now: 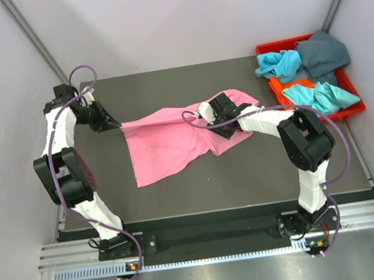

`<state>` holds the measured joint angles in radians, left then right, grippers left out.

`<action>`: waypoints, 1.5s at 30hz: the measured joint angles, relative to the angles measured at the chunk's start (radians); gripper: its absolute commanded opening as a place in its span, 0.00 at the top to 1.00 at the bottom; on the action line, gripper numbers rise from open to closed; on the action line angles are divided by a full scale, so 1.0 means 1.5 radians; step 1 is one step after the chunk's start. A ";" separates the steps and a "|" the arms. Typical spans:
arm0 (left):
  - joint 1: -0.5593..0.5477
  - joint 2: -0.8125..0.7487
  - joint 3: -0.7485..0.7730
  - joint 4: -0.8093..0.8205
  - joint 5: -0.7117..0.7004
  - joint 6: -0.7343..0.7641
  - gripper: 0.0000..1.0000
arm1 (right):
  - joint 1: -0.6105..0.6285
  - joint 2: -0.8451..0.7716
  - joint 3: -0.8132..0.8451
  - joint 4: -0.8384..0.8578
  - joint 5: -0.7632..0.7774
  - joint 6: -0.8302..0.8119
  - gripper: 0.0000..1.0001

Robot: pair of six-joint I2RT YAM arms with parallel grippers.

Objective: Fold and stack the t-shirts
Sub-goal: Flatten the tshirt out

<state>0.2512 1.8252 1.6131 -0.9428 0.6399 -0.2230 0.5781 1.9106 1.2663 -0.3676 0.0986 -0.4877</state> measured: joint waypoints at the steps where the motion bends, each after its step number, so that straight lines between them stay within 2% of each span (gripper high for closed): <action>1: 0.001 0.000 0.000 0.000 0.000 -0.001 1.00 | 0.001 0.001 0.000 0.002 0.003 -0.002 0.60; 9: 0.005 0.000 0.000 0.000 0.007 -0.007 1.00 | 0.001 0.003 0.000 0.009 0.019 -0.019 0.73; 14: 0.007 0.000 0.000 0.000 0.012 -0.009 1.00 | 0.001 0.003 0.000 0.018 0.028 -0.030 0.76; 17: 0.007 0.000 0.000 0.000 0.013 -0.010 1.00 | 0.001 0.003 0.000 0.019 0.029 -0.037 0.87; 18: 0.007 0.000 0.000 0.000 0.014 -0.010 1.00 | 0.001 0.003 0.000 0.019 0.029 -0.038 0.94; 21: 0.008 0.000 0.000 0.000 0.014 -0.010 1.00 | 0.001 0.003 0.000 0.019 0.029 -0.041 1.00; 27: 0.010 0.000 0.000 0.000 0.015 -0.010 1.00 | 0.001 0.001 0.021 -0.004 0.030 -0.035 1.00; 35: 0.011 0.000 0.007 -0.001 0.016 -0.009 1.00 | 0.001 -0.075 0.163 -0.039 0.019 -0.015 1.00; 39: 0.011 0.003 0.062 -0.009 0.009 0.002 1.00 | 0.001 -0.142 0.192 -0.032 0.017 -0.009 1.00; 45: 0.011 0.006 0.151 -0.003 -0.011 0.021 1.00 | -0.003 -0.215 0.177 -0.031 -0.018 -0.004 1.00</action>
<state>0.2676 1.8347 1.8400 -0.9478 0.6231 -0.1909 0.5732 1.5875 1.5318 -0.4141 0.0719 -0.4942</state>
